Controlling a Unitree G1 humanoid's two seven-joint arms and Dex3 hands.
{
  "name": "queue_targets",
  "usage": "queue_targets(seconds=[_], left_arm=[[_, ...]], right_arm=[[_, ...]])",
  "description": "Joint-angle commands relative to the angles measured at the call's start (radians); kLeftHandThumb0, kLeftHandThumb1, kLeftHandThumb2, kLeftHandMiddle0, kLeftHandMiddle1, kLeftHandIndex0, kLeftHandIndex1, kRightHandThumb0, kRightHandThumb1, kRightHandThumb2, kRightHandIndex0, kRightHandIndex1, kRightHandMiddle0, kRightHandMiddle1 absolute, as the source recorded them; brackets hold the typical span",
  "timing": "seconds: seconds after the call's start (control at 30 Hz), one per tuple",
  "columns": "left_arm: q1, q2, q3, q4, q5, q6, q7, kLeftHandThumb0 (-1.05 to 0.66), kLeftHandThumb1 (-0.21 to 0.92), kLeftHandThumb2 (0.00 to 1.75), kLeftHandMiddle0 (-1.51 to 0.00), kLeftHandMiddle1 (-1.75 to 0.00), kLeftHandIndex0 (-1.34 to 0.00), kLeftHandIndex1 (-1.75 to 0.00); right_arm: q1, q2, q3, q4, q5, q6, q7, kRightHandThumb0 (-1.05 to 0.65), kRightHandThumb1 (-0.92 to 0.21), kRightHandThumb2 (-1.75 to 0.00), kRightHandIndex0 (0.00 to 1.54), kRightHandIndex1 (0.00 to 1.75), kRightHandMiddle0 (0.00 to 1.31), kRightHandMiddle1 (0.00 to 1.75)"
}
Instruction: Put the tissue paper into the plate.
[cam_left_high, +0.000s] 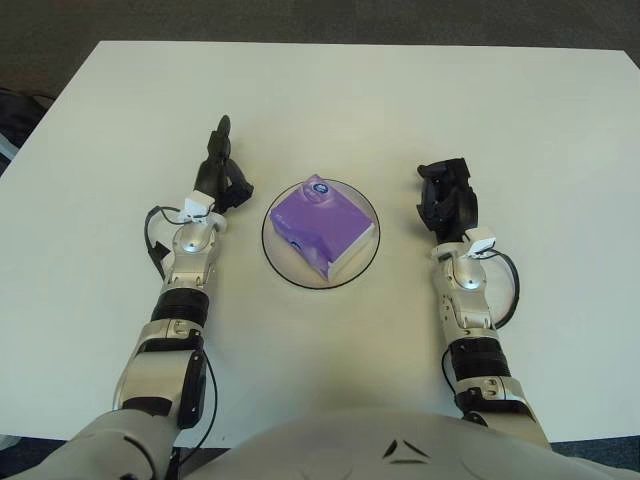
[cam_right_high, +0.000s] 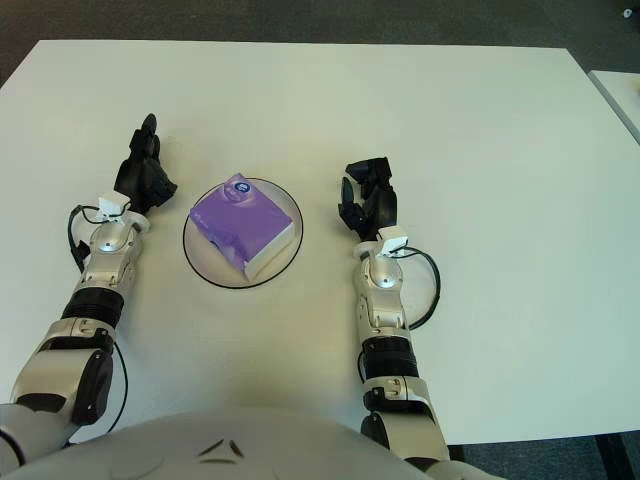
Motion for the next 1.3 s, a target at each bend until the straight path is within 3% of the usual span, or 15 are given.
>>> queue_targets(seconds=[0.0,0.3,0.63,1.27], left_arm=[[0.061,-0.015,0.008,-0.020,-0.025,0.034,-0.017,-0.97,0.92,1.16,0.00,0.00,0.00,-0.13],[0.149,-0.034,-0.005,-0.101,0.002,0.045,0.016,-0.83,0.92,1.04,-0.03,-0.01,0.00,-0.18],[0.248,-0.058,-0.029,-0.217,0.077,0.050,0.079,-0.68,0.92,0.92,-0.14,-0.05,0.00,-0.43],[0.402,-0.087,-0.063,-0.392,0.140,0.070,0.119,-0.64,0.92,0.91,-0.24,-0.07,0.00,-0.63]], right_arm=[[0.125,-0.001,-0.024,0.086,0.019,0.096,-0.013,-0.35,-0.92,-0.52,0.36,1.00,0.19,1.75],[0.134,-0.003,-0.024,0.073,0.017,0.104,-0.014,-0.35,-0.92,-0.52,0.36,1.00,0.19,1.75],[0.139,-0.004,-0.023,0.062,0.019,0.112,-0.010,-0.34,-0.92,-0.52,0.35,1.00,0.19,1.75],[0.152,-0.004,-0.020,0.042,0.024,0.118,0.000,-0.34,-0.92,-0.52,0.37,1.00,0.18,1.75]])
